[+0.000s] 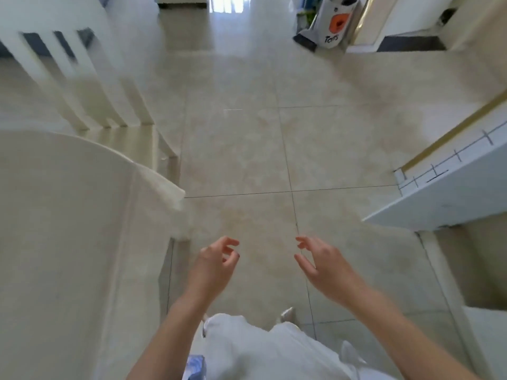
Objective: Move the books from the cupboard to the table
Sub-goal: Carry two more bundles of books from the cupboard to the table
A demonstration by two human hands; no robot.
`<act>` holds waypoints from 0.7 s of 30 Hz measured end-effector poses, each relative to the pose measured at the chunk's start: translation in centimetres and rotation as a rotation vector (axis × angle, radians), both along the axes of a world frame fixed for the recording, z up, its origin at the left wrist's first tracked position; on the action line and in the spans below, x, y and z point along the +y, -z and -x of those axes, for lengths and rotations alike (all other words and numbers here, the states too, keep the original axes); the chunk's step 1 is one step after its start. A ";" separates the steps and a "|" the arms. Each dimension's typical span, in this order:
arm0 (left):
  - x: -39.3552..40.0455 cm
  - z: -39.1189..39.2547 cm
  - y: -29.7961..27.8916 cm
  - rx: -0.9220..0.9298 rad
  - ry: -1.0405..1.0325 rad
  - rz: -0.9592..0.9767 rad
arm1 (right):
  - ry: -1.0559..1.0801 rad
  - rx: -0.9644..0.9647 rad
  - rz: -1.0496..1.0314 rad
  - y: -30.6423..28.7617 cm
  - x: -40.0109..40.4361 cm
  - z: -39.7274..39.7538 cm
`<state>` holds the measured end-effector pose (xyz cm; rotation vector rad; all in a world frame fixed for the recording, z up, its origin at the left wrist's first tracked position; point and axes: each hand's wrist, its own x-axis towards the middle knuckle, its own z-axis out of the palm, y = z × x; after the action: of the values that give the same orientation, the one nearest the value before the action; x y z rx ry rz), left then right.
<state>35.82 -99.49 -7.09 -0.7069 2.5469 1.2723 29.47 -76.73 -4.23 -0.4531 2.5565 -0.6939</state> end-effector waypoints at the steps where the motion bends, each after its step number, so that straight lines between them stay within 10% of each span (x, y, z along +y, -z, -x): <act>1: 2.8 1.5 0.0 -0.004 0.052 -0.010 | 0.061 0.001 -0.005 -0.3 3.0 0.4; 21: 39.8 28.3 0.5 -0.035 1.037 0.039 | 0.982 0.033 -0.018 -1.8 38.0 9.3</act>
<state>7.49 -59.66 -7.58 0.5556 2.3062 0.7979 20.21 -38.70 -2.45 0.8748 2.7146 -0.9566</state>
